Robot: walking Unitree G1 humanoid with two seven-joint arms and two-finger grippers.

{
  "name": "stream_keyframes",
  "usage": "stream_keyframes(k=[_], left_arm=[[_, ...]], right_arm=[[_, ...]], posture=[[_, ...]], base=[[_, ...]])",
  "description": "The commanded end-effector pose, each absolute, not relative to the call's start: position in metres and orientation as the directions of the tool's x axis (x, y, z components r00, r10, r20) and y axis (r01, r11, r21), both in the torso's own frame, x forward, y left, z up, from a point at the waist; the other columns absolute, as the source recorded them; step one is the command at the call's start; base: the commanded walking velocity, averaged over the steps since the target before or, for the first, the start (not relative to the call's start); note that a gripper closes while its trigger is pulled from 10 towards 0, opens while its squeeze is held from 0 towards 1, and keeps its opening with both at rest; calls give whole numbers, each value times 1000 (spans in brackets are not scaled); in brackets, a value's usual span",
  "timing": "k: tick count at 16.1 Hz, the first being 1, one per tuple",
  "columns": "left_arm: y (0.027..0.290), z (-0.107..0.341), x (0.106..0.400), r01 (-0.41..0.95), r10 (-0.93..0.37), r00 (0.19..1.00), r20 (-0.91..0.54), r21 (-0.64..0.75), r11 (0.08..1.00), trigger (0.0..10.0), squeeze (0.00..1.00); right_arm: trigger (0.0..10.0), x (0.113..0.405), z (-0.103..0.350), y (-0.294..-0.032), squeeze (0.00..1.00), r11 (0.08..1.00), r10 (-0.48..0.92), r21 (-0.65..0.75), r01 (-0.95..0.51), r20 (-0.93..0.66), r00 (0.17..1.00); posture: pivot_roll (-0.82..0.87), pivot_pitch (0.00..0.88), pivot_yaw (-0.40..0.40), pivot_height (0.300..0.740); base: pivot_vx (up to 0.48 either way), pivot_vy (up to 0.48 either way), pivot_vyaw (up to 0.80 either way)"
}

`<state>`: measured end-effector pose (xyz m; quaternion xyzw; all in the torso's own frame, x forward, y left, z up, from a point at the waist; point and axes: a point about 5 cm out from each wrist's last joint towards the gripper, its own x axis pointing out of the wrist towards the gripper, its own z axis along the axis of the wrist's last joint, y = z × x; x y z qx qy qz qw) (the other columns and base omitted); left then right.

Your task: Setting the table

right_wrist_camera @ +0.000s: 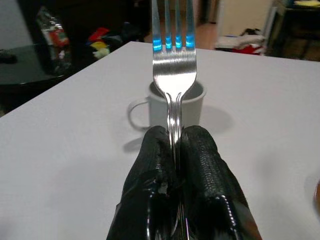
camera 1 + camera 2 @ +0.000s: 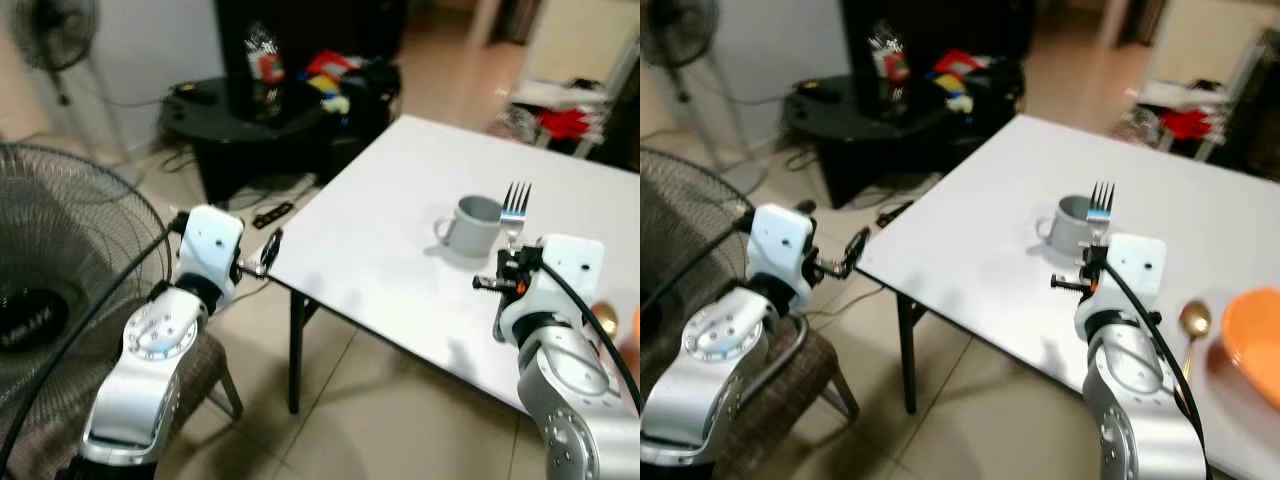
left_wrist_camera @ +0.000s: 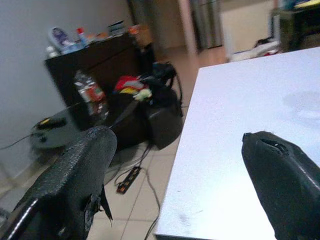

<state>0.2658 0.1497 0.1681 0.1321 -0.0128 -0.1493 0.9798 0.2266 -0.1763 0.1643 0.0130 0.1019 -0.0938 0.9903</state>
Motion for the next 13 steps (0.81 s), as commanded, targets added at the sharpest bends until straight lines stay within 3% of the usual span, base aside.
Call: stream_keyframes(k=[1,8,13], left_arm=[[154,167,267,284,-288,957,-26,274,919,10000,0],[155,172,270,292,-303,953,-8,285,913,10000,0],[154,170,270,327,-331,943,-36,290,900,10000,0]], right_arm=[[10000,227,165,-172,0,984,-170,14,177,-208,963],[10000,229,162,-169,0,987,-146,26,156,-233,961],[10000,253,154,-150,0,989,41,147,5,-313,949]], posture=[[72,0,-22,740],[78,0,-15,740],[87,0,-10,740]], base=[[0,0,-788],[0,-103,-786],[0,0,0]])
